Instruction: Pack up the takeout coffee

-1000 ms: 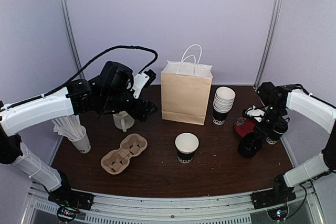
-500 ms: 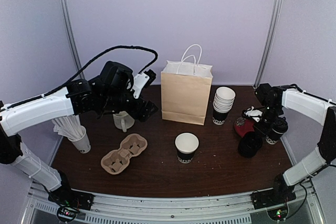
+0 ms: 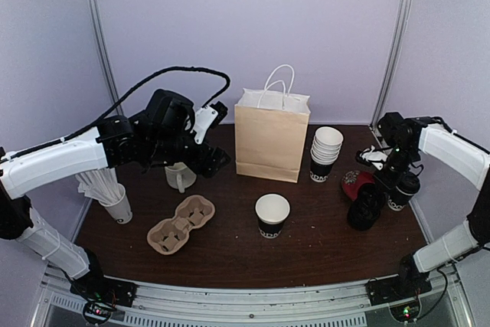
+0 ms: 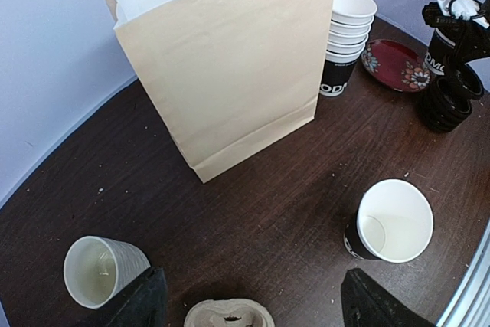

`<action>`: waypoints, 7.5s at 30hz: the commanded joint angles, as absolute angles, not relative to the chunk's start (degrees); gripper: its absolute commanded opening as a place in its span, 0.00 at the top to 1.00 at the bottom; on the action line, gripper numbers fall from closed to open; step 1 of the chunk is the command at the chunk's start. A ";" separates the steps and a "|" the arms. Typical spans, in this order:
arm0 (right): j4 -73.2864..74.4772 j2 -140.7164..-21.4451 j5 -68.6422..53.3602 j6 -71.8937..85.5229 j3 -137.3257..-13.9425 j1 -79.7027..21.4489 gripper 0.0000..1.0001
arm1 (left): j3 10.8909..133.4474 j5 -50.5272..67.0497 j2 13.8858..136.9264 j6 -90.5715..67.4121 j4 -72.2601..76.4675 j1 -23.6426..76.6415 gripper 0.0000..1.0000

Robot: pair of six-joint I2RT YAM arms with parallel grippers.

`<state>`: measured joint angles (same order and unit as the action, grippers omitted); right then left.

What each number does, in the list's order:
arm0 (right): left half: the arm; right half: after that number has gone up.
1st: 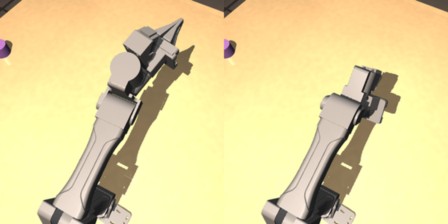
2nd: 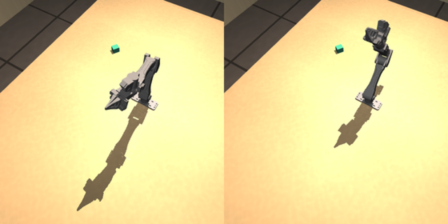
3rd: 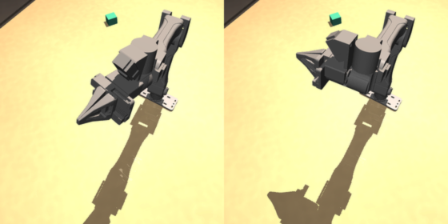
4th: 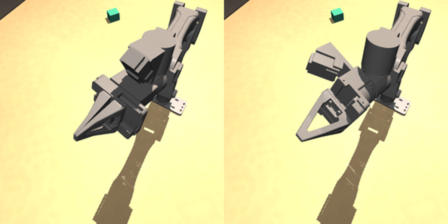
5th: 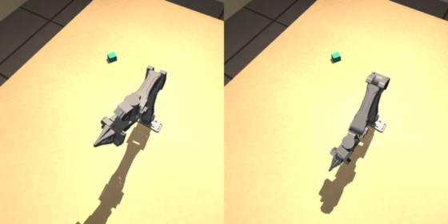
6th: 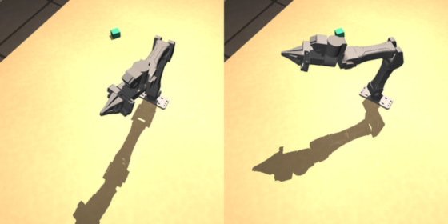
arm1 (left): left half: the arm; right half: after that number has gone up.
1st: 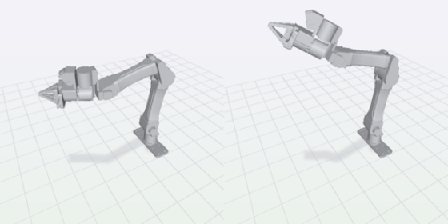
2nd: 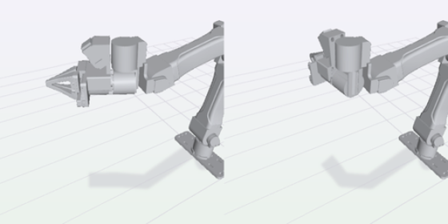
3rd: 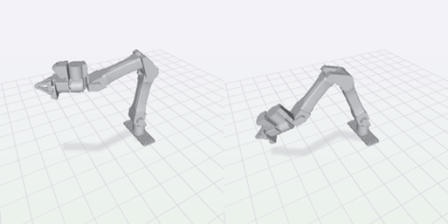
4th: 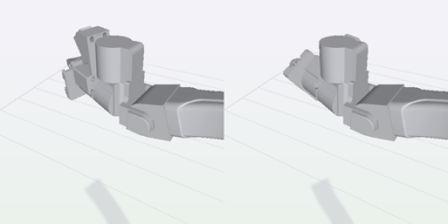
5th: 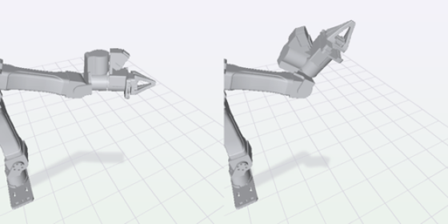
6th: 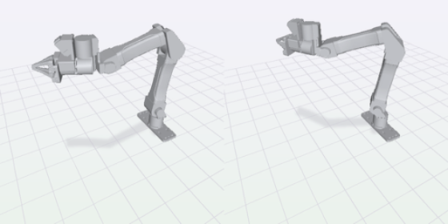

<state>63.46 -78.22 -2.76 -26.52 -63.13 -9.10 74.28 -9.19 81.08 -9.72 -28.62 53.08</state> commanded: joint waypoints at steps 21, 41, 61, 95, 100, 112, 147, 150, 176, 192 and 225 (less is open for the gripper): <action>34.04 -76.23 -71.98 4.85 -79.79 -14.71 0.93 | 74.64 10.19 86.34 10.43 18.60 62.23 0.02; 26.13 -77.52 -76.03 12.66 -78.83 -22.65 0.86 | 80.98 17.69 94.67 3.73 26.60 62.45 0.03; 25.71 -77.54 -75.23 12.69 -77.05 -23.73 0.83 | 83.49 18.65 97.30 3.60 25.23 62.39 0.27; 50.55 -72.00 -44.25 -13.46 -65.96 -15.03 0.34 | 101.74 3.68 104.15 7.05 -50.57 62.40 0.31; 49.67 -73.16 -45.59 -12.69 -64.92 -15.03 0.34 | 107.97 2.10 109.89 7.70 -55.33 62.39 0.29; 48.17 -73.51 -45.63 -12.48 -63.26 -15.07 0.34 | 113.55 2.80 116.81 7.50 -58.72 62.40 0.28; 47.34 -74.51 -46.48 -12.06 -63.18 -15.03 0.34 | 122.10 4.45 123.74 7.22 -66.88 63.33 0.27; 47.89 -74.41 -46.65 -12.05 -63.39 -15.03 0.34 | 122.83 4.31 125.01 7.42 -67.07 63.35 0.27; 46.80 -74.63 -46.87 -11.58 -62.34 -15.03 0.33 | 125.53 2.61 127.87 8.28 -67.72 63.73 0.03; 42.24 -74.00 -48.94 -6.58 -58.43 -15.46 0.37 | 112.52 -7.06 109.90 -3.94 -58.77 62.22 0.06; 40.43 -97.94 -58.46 2.59 -68.13 -28.56 0.56 | 82.71 18.36 103.84 -34.93 -30.06 52.07 0.41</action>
